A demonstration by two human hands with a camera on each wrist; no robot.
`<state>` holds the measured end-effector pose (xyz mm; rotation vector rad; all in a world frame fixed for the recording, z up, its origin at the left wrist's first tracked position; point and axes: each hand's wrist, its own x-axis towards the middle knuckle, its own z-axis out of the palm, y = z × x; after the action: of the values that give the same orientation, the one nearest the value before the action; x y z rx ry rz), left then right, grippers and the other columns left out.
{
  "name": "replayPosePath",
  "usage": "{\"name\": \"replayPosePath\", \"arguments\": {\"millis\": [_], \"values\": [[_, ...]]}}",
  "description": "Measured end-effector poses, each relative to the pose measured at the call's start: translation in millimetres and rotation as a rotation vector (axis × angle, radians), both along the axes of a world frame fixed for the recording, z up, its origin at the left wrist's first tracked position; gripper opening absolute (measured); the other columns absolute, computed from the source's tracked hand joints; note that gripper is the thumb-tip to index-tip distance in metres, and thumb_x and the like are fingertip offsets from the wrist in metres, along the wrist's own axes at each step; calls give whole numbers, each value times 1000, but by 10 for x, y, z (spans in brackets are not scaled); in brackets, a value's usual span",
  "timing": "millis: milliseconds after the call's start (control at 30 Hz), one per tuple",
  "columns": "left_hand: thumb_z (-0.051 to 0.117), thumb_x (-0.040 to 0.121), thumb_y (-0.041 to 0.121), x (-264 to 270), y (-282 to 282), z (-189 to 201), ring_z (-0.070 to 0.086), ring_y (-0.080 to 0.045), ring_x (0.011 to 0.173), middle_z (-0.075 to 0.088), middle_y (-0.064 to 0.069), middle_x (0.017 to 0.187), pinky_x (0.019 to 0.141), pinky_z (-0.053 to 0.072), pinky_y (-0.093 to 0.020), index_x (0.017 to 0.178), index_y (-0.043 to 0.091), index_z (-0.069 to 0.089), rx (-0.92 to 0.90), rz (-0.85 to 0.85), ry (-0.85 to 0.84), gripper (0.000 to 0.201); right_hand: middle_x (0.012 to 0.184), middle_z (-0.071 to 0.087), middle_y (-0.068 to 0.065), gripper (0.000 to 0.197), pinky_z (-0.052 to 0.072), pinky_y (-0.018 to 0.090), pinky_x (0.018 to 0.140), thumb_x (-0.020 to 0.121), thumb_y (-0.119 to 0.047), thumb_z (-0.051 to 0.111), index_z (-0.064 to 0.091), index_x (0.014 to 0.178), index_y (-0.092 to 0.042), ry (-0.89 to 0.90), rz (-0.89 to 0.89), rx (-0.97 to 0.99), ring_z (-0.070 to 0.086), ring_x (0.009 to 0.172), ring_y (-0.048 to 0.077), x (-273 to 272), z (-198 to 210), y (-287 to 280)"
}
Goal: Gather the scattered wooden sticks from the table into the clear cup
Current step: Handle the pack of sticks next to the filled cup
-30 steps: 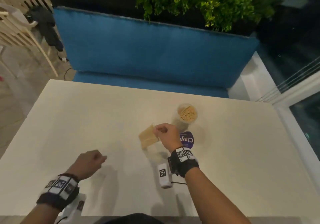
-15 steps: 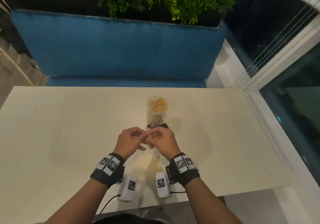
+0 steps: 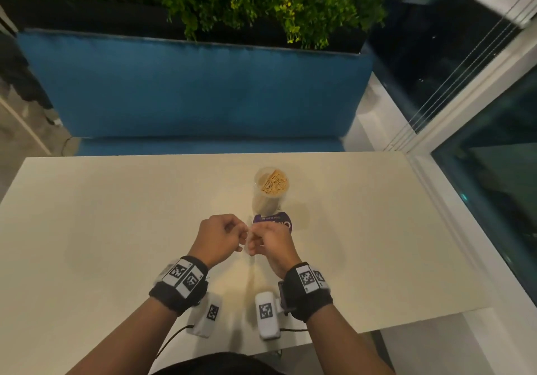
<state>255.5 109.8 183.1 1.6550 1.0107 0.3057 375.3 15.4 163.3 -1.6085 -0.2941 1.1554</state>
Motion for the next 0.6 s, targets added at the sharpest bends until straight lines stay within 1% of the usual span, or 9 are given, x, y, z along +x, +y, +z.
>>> {"name": "replayPosePath", "arguments": {"millis": [67,167,200,233,300,400,500,533,600], "values": [[65,93,12,1,11,13,74,-18,62,75,-4,69,67,64,-41,78,13,74,19,2,-8,17,73,63,15,20,47,27,53,102,-5,51,64,91,4,36,-9,5,56,56,18,-27,28,18],[72,90,41,-15,9,61,74,-18,60,76,-1,72,70,63,-38,79,17,75,-16,-11,-1,26,73,67,12,23,50,26,55,105,-13,56,68,94,3,-17,13,41,60,60,17,-57,48,-3],[74,86,48,-20,7,71,74,-18,60,77,0,73,71,63,-37,80,18,75,-28,-8,-3,30,74,69,12,21,52,26,56,105,-12,58,70,98,4,-29,14,53,62,62,17,-60,42,-11],[76,84,49,-25,4,74,74,-19,61,76,0,74,70,63,-37,80,19,75,-30,-7,-7,30,76,71,12,20,53,25,57,104,-10,58,70,103,6,-28,12,61,64,64,18,-61,32,-14],[77,86,40,-25,4,71,74,-21,61,76,0,74,69,64,-41,78,19,74,-11,3,-25,23,78,72,12,20,55,26,60,104,-7,58,70,109,8,-4,13,62,66,67,19,-42,15,-12],[71,92,22,-22,24,69,74,-24,68,74,-7,76,65,64,-45,78,15,74,-38,29,-61,16,77,67,13,23,55,29,61,105,-11,57,70,96,6,108,2,79,64,66,19,-9,49,-7],[69,93,19,-5,26,83,74,-24,66,74,-7,72,63,64,-44,78,14,73,-6,12,-43,16,74,60,14,19,50,29,56,102,-4,50,65,92,3,201,-54,63,57,60,19,-26,87,20],[68,92,20,6,19,87,74,-23,63,74,-5,70,63,64,-44,77,15,72,19,6,-30,16,71,59,12,18,49,29,54,101,-3,48,63,94,3,177,-68,37,55,58,18,-47,91,32],[67,92,22,23,2,92,73,-19,58,73,-2,69,64,63,-44,76,18,70,68,-12,-10,17,69,60,8,20,48,29,52,102,-11,49,62,96,2,15,-61,-46,55,56,17,-96,71,57]]}}
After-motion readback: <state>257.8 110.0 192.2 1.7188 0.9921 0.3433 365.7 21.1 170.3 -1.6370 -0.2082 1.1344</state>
